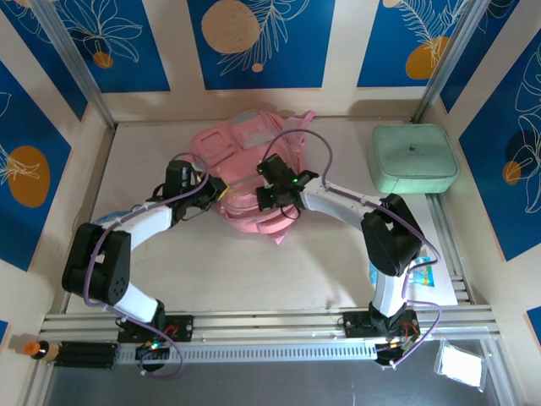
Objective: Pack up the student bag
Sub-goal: Zip the student bag at the top-center of the table.
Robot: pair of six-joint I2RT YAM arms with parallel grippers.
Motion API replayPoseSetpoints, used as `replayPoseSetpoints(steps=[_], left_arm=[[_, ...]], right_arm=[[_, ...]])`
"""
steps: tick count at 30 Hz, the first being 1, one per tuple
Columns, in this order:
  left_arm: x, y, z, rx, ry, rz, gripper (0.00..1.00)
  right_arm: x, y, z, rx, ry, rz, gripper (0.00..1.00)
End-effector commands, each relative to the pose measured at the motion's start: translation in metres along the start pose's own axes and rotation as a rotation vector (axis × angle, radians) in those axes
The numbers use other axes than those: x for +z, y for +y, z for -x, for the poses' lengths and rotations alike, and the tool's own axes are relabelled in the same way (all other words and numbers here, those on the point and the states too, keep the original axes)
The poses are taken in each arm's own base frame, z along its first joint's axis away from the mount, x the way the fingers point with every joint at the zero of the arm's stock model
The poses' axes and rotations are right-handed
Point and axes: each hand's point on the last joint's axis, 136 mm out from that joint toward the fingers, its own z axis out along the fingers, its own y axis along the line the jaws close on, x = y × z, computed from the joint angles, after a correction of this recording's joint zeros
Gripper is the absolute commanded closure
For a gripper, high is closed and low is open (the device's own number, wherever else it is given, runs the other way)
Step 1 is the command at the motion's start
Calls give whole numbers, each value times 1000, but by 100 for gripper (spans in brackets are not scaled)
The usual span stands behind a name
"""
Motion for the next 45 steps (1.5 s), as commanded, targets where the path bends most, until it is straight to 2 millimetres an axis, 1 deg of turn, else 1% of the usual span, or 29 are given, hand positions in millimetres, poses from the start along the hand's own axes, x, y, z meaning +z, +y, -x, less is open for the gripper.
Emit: replayPoseSetpoints(steps=[1, 3, 5, 7, 8, 12, 16, 17, 19, 21, 23, 25, 27, 29, 30, 32, 34, 37, 41, 45], left_arm=[[-1, -8, 11, 47, -30, -1, 100], [0, -10, 10, 57, -19, -6, 100], [1, -11, 10, 70, -8, -4, 100], [3, -13, 10, 97, 9, 7, 100], [4, -14, 11, 117, 17, 12, 100], [13, -16, 20, 211, 75, 77, 100], [16, -15, 43, 253, 52, 122, 100], [15, -14, 49, 251, 38, 132, 98], [11, -9, 63, 241, 1, 150, 88], [2, -5, 72, 235, -35, 168, 82], [-11, 3, 76, 215, -73, 194, 69], [-24, 17, 74, 180, -104, 215, 61], [-33, 32, 66, 134, -107, 219, 58], [-41, 39, 57, 100, -110, 207, 55], [-44, 39, 52, 88, -109, 194, 54], [-48, 33, 44, 71, -98, 144, 52], [-50, 17, 37, 65, -75, 62, 50], [-52, 5, 34, 40, -70, 2, 49], [-45, 3, 24, -25, -53, -29, 49], [-39, 6, 20, -80, -51, -61, 52]], right_arm=[[-14, -59, -3, 123, 10, -168, 100], [-17, -69, -1, 150, 8, -181, 100], [-20, -74, 2, 163, 2, -191, 100], [-23, -73, 5, 166, -3, -183, 100], [-23, -68, 6, 161, 3, -155, 100], [-27, -38, 4, 118, 12, -34, 100], [-29, -3, -8, 52, 41, 61, 100], [-29, 5, -11, 44, 48, 88, 100], [-30, 26, -16, 30, 61, 164, 100], [-30, 46, -19, 18, 68, 234, 100], [-30, 66, -19, 5, 70, 297, 100], [-27, 82, -15, 0, 69, 342, 100], [-23, 97, -12, -8, 74, 376, 100], [-22, 109, -8, -25, 76, 406, 100], [-21, 115, -7, -35, 76, 418, 100], [-20, 125, -4, -53, 79, 443, 100], [-20, 133, -4, -70, 82, 461, 100], [-20, 138, -4, -85, 82, 469, 100], [-18, 137, -5, -77, 86, 465, 100], [-19, 137, -4, -83, 80, 461, 100]])
